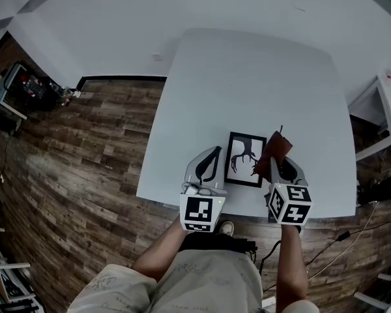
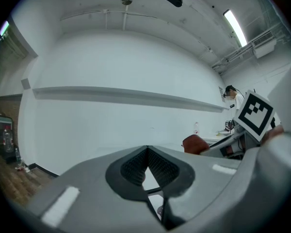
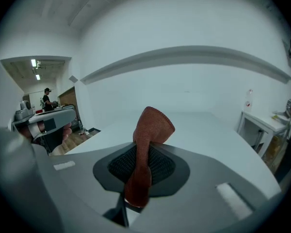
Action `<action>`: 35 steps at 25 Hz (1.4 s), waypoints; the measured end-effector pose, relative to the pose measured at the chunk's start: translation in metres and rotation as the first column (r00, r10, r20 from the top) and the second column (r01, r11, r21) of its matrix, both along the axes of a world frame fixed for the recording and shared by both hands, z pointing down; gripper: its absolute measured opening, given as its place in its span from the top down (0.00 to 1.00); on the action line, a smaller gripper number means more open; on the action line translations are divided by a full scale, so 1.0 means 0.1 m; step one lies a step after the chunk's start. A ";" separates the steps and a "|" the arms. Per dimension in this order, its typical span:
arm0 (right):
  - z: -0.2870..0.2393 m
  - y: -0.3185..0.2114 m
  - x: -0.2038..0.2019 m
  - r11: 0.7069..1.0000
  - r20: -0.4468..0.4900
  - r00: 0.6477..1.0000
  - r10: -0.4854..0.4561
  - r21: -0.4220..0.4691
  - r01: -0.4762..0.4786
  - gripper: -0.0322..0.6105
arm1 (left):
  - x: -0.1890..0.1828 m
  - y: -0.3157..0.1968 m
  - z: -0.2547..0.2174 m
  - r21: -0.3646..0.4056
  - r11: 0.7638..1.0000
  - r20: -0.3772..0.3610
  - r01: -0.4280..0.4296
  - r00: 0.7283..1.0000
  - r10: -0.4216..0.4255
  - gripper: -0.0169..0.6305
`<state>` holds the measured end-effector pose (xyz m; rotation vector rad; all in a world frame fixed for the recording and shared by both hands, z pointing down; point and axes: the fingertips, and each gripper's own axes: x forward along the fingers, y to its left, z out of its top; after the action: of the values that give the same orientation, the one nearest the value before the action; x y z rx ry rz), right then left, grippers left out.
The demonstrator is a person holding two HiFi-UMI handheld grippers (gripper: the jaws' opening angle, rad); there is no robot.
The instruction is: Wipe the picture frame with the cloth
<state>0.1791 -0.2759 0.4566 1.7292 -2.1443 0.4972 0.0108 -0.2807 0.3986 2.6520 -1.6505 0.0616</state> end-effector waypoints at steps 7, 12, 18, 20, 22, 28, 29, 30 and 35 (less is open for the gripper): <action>-0.49 0.20 0.07 0.959 -0.054 0.998 0.027 0.283 -0.010 0.82 | -0.11 0.14 -0.22 0.057 0.998 -0.010 0.013 1.000 -0.012 0.97; -0.56 0.26 0.08 0.921 -0.060 0.997 0.056 0.388 -0.029 0.82 | -0.14 0.13 -0.15 0.045 0.999 -0.005 0.022 1.000 -0.021 0.97; -0.60 0.25 0.09 0.907 -0.064 0.996 0.068 0.420 -0.035 0.83 | -0.12 0.12 -0.12 0.041 0.999 -0.001 0.021 1.000 -0.021 0.97; -0.60 0.25 0.08 0.907 -0.062 0.996 0.065 0.419 -0.033 0.83 | -0.11 0.12 -0.12 0.040 0.999 -0.002 0.020 1.000 -0.020 0.97; -0.60 0.24 0.08 0.908 -0.060 0.996 0.061 0.418 -0.030 0.83 | -0.10 0.12 -0.12 0.041 0.999 -0.005 0.019 1.000 -0.019 0.97; -0.58 0.21 0.05 0.911 -0.063 0.997 0.051 0.413 -0.021 0.83 | -0.08 0.12 -0.17 0.050 0.999 -0.007 0.018 1.000 -0.018 0.97; -0.58 0.21 0.05 0.910 -0.064 0.997 0.051 0.413 -0.020 0.83 | -0.08 0.12 -0.17 0.051 0.998 -0.007 0.019 1.000 -0.019 0.97; -0.58 0.21 0.05 0.910 -0.065 0.997 0.050 0.414 -0.018 0.83 | -0.08 0.12 -0.18 0.052 0.998 -0.007 0.020 1.000 -0.020 0.97; -0.58 0.22 0.02 0.908 -0.087 0.995 0.045 0.420 -0.005 0.83 | -0.12 0.13 -0.17 0.053 0.998 -0.008 0.030 1.000 -0.029 0.97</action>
<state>0.1813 -0.2537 0.3987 1.9517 -2.2824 -0.0539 -0.0017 -0.2677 0.3816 2.6619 -1.7123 0.0073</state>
